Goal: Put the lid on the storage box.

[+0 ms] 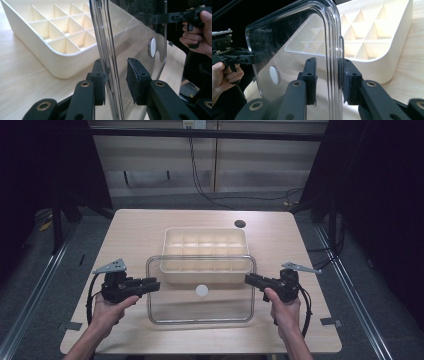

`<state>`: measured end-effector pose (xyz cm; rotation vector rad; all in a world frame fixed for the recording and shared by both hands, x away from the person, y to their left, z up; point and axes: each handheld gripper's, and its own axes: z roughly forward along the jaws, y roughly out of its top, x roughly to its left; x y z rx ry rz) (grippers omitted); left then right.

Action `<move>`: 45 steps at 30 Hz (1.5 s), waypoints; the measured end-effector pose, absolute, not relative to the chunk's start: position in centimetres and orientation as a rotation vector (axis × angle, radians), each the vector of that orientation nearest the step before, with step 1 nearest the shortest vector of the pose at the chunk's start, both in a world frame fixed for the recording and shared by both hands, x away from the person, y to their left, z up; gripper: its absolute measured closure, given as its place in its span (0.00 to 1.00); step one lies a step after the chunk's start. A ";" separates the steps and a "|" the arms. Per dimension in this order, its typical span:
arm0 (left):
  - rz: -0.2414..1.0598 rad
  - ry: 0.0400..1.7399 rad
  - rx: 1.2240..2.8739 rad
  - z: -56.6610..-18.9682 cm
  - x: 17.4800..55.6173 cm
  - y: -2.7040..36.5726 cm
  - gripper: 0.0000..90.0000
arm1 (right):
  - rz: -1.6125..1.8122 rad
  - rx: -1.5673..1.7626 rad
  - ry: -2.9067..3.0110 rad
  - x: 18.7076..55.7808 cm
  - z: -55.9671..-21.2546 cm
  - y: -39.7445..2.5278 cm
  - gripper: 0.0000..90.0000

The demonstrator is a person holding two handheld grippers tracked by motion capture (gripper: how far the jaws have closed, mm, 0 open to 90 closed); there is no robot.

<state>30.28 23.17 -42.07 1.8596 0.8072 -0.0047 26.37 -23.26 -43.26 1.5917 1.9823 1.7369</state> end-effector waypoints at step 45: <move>0.115 0.819 1.796 -37.4 34.6 22.7 0.75 | 1.755 1.499 1.916 31.7 -38.0 -23.2 0.77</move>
